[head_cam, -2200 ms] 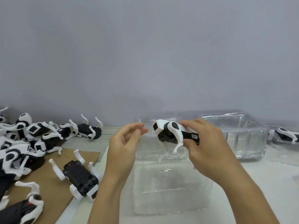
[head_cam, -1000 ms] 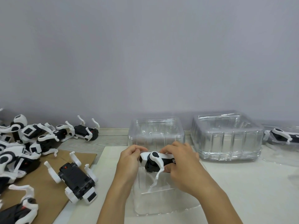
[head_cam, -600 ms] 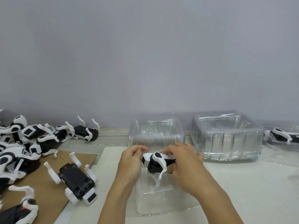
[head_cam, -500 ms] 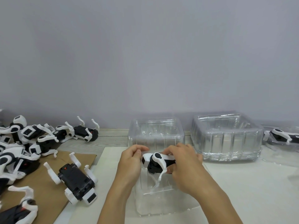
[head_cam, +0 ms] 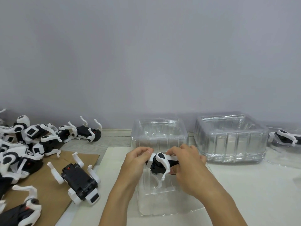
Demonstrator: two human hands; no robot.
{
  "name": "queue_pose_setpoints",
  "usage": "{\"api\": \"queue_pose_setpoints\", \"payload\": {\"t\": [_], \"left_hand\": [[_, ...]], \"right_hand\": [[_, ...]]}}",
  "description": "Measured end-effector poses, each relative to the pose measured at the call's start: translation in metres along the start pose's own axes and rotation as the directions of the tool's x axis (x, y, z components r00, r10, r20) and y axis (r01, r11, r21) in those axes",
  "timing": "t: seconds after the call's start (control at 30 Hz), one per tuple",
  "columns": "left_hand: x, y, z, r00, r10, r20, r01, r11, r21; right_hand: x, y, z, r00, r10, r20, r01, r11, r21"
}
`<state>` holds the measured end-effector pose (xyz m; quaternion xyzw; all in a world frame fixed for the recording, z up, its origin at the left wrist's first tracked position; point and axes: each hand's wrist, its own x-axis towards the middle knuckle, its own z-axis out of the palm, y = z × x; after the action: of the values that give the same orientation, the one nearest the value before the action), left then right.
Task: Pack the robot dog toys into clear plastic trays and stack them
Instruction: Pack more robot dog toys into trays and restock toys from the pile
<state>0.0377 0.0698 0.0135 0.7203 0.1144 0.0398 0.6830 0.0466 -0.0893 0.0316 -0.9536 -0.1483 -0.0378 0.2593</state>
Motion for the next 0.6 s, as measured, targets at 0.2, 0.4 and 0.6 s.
{"api": "queue_pose_setpoints", "payload": {"t": [0.2,0.4,0.6], "left_hand": [[0.007,-0.008,0.002,0.997,0.032,-0.07,-0.027,0.998,0.061],[0.009,-0.013,0.002,0.997,0.033,-0.068,-0.029,0.998,0.063],[0.008,-0.012,0.001,0.998,0.027,-0.051,-0.026,0.999,0.025]], "right_hand": [[-0.001,0.0,0.003,1.0,-0.014,-0.021,0.014,1.0,-0.007],[-0.002,0.0,0.004,1.0,-0.031,-0.006,0.031,0.999,-0.012],[-0.002,0.0,0.002,1.0,-0.031,-0.002,0.031,0.999,0.01]]}}
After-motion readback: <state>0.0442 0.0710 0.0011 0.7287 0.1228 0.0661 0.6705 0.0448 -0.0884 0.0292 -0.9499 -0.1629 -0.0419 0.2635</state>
